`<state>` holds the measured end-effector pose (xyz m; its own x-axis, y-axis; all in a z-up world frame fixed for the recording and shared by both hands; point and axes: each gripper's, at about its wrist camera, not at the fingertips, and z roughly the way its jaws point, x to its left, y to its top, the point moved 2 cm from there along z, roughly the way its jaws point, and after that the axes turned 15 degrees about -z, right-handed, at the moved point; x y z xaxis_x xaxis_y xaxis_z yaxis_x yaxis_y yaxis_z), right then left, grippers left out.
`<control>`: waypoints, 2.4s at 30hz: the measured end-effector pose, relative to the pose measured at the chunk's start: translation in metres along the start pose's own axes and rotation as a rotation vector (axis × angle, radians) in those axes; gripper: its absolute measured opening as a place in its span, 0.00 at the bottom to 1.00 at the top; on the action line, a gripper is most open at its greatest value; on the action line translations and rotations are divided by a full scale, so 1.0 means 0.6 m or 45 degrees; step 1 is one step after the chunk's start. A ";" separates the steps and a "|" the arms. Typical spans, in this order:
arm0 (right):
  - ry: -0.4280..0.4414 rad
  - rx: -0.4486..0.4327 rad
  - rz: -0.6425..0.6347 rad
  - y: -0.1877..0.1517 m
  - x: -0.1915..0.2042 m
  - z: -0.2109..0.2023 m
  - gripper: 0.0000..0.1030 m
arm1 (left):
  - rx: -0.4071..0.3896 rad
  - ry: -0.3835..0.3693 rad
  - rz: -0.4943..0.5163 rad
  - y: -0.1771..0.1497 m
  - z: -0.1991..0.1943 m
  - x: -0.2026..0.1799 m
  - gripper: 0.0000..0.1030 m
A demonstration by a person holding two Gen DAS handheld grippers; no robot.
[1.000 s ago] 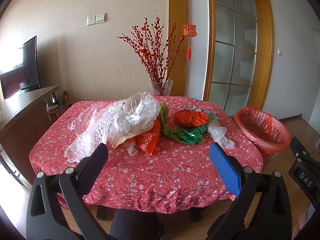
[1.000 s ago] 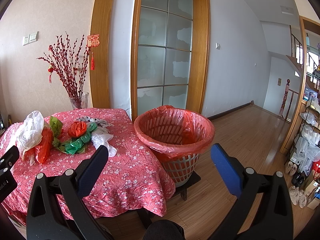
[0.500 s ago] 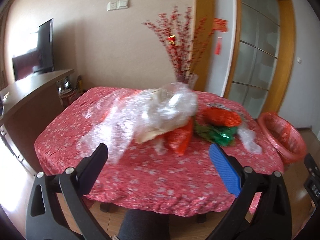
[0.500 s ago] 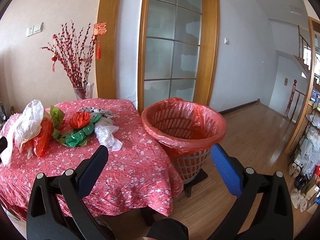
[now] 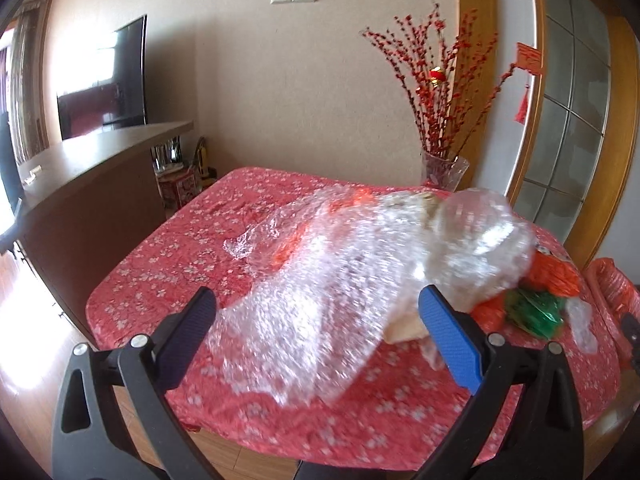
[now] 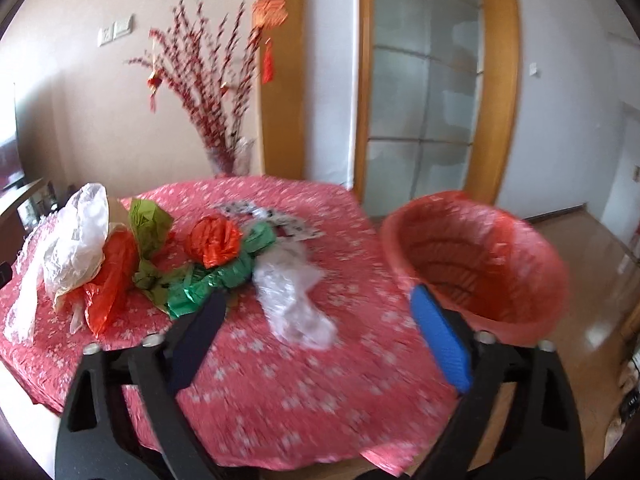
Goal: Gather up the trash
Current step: 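Grasp the clear bubble wrap with the left tool while the right tool grasps a white bag, then lift and carry the bubble wrap and white bag over the red basket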
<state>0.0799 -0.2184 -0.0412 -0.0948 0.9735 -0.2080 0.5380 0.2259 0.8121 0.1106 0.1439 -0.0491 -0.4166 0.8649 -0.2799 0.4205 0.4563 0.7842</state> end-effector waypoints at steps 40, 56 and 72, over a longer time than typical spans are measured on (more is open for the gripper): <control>0.179 0.123 0.002 0.015 0.005 0.082 0.05 | 0.193 -0.170 -0.135 0.039 0.069 0.067 0.04; 0.176 0.011 0.024 0.031 -0.023 0.026 0.03 | 0.050 -0.342 -0.098 0.123 -0.028 0.005 0.03; 0.128 -0.064 0.069 0.035 -0.075 -0.018 0.03 | 0.032 -0.569 -0.013 0.141 -0.087 -0.155 0.03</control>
<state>0.0863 -0.2571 -0.0089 -0.1514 0.9824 -0.1092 0.5020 0.1716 0.8477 0.1429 0.0913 0.0723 -0.0339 0.8632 -0.5038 0.4401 0.4655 0.7679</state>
